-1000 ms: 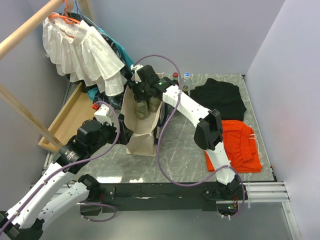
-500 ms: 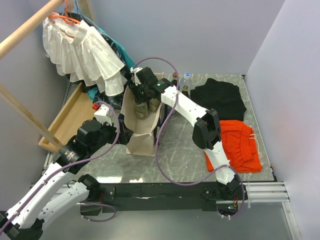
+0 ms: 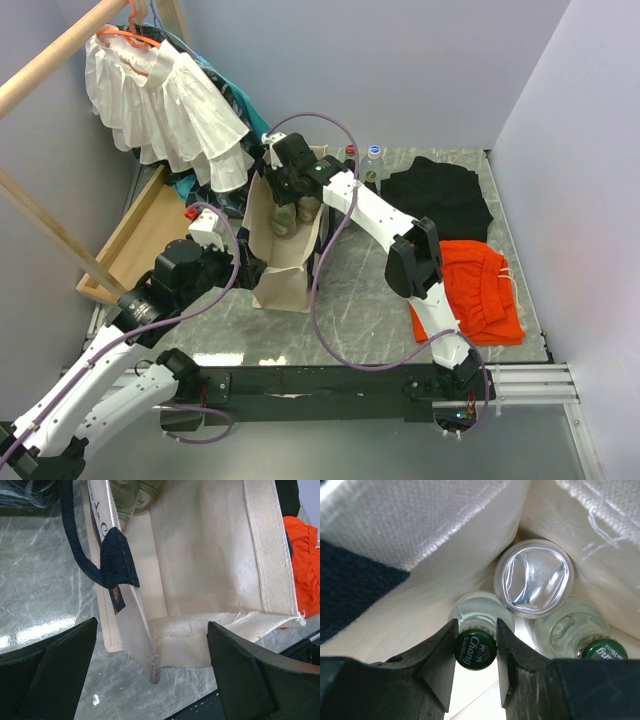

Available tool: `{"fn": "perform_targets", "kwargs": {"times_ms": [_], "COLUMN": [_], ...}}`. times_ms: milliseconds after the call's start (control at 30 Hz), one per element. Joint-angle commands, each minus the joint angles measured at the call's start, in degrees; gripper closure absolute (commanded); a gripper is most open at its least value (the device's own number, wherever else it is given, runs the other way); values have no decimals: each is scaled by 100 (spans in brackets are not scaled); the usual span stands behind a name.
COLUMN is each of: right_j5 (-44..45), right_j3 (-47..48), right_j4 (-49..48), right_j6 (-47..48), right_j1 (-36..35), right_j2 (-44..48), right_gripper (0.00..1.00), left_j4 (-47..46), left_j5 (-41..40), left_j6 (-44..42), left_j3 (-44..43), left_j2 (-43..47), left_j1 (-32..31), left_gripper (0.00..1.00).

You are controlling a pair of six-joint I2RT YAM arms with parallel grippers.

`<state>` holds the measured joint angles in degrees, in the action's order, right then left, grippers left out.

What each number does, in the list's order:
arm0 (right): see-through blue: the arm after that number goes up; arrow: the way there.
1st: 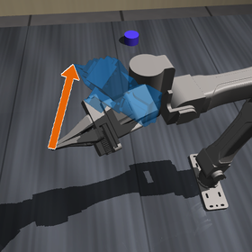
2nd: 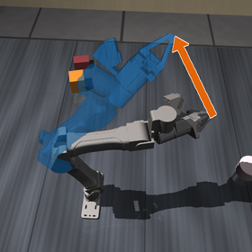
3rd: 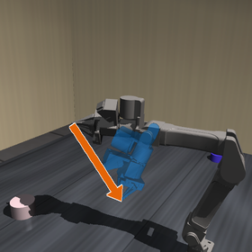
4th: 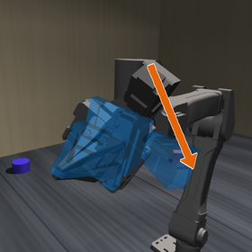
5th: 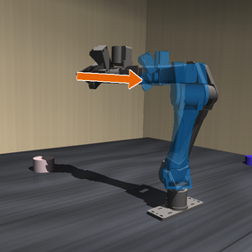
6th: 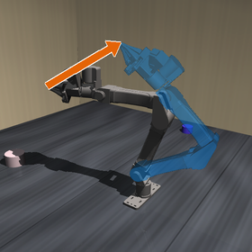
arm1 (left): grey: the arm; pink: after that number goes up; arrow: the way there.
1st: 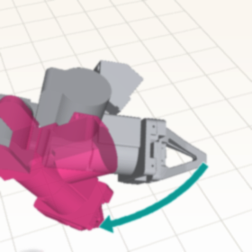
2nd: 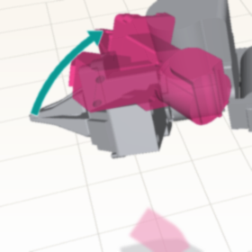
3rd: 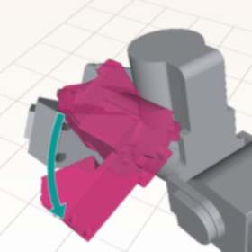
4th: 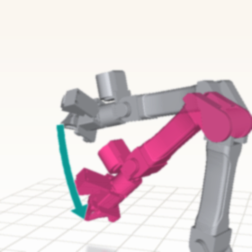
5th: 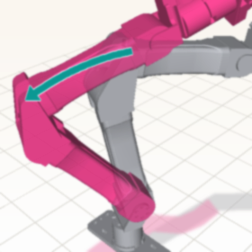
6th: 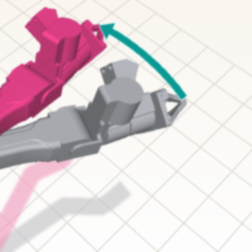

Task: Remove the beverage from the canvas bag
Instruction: Take out the drink from the canvas bag.

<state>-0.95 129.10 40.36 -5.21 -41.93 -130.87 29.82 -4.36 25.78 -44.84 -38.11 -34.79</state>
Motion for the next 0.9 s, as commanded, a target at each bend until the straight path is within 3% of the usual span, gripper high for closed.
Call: {"fn": "perform_targets", "kwargs": {"times_ms": [0,167,867], "right_j5": [-142,-256,684], "right_j3": [239,239,476], "right_j4": [-46,-54,560], "right_j6": [-41,-50,469], "right_j1": [27,27,-219], "right_j2": [-18,0,360], "right_gripper": [80,100,100], "left_j4": [-64,-64,-82], "left_j5": [-3,-12,23], "left_j6": [23,24,6], "left_j3": [2,2,10], "left_j2": [5,5,-4], "left_j1": [-46,-46,-55], "left_gripper": [4,4,4]}}
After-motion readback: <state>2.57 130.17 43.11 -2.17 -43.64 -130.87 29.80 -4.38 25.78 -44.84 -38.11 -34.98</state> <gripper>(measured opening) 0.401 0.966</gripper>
